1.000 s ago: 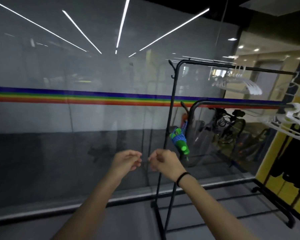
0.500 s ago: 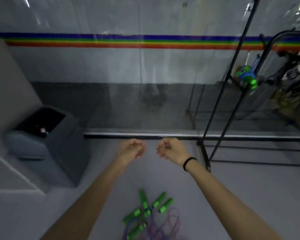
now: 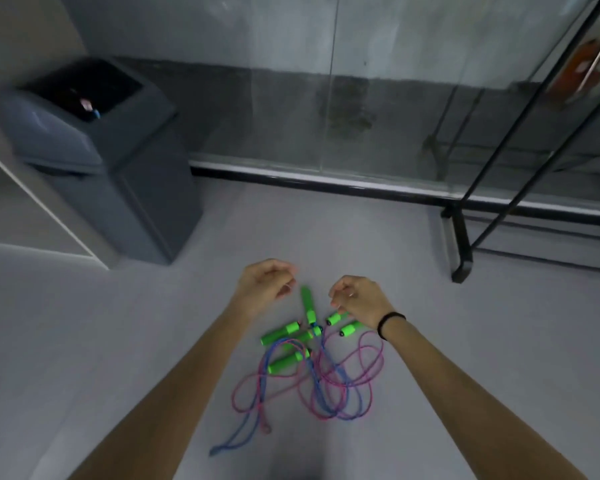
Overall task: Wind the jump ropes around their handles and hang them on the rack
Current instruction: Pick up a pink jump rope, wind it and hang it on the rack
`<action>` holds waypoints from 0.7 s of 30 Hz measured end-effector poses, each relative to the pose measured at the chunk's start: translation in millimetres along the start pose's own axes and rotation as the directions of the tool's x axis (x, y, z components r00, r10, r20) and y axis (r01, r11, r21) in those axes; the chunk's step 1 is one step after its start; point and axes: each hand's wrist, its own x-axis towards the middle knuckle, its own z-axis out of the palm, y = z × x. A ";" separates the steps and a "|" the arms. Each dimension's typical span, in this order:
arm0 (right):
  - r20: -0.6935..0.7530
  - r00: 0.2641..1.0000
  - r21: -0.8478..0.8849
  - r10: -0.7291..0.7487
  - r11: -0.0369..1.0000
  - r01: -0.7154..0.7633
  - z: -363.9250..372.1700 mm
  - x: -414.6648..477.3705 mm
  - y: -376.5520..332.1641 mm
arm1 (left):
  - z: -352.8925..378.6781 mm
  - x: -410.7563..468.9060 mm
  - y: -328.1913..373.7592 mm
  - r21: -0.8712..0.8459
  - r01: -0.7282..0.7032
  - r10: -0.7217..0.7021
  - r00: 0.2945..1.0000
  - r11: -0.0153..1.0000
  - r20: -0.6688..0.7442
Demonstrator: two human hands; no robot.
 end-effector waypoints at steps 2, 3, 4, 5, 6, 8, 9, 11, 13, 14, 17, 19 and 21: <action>-0.014 1.000 -0.016 0.009 1.000 -0.009 32.3 27.1 54.5 | 5.2 20.2 -60.1 0.006 -0.024 0.024 1.000 1.000 0.000; -0.023 1.000 -0.020 0.012 1.000 -0.012 48.5 42.0 81.9 | 7.4 30.6 -90.6 0.008 -0.038 0.038 0.999 0.999 -0.003; -0.034 0.999 -0.026 0.012 1.000 -0.013 64.1 58.3 109.6 | 9.1 41.3 -120.8 0.008 -0.048 0.048 0.999 0.999 -0.008; -0.047 0.999 -0.034 0.013 0.999 -0.015 79.7 74.5 137.1 | 10.6 51.7 -150.8 0.009 -0.054 0.055 0.998 0.998 -0.012; -0.062 0.998 -0.042 0.018 0.999 -0.021 94.6 89.8 164.6 | 12.4 60.5 -179.9 0.015 -0.060 0.060 0.998 0.998 -0.015; -0.083 0.996 -0.061 0.032 0.997 -0.037 121.9 120.9 217.3 | 15.7 78.1 -233.8 0.022 -0.076 0.076 0.997 0.997 -0.015; -0.085 0.996 -0.081 0.038 0.996 -0.045 134.8 135.1 240.8 | 17.3 85.8 -257.4 0.017 -0.082 0.082 0.997 0.996 -0.015; -0.084 0.995 -0.092 0.063 0.993 -0.070 160.6 167.0 286.9 | 20.2 100.6 -297.7 -0.006 -0.092 0.092 0.996 0.996 -0.021; -0.096 0.991 -0.090 0.089 0.991 -0.097 182.3 200.9 330.7 | 22.7 116.0 -328.8 -0.013 -0.102 0.102 0.995 0.995 -0.017; -0.104 0.989 -0.102 0.107 0.988 -0.118 190.4 215.8 350.0 | 24.0 123.4 -342.2 -0.008 -0.103 0.103 0.995 0.995 -0.009; -0.134 0.985 -0.201 0.107 0.971 -0.132 202.5 235.9 378.9 | 27.7 146.5 -372.4 0.016 -0.110 0.110 0.994 0.994 0.016; -0.155 0.985 -0.350 0.075 0.928 -0.125 205.5 243.1 387.2 | 30.7 160.1 -384.5 0.031 -0.113 0.112 0.993 0.993 0.022; -0.169 0.983 -0.428 0.075 0.892 -0.142 206.9 254.8 396.3 | 34.5 171.7 -390.6 0.041 -0.120 0.118 0.992 0.992 0.040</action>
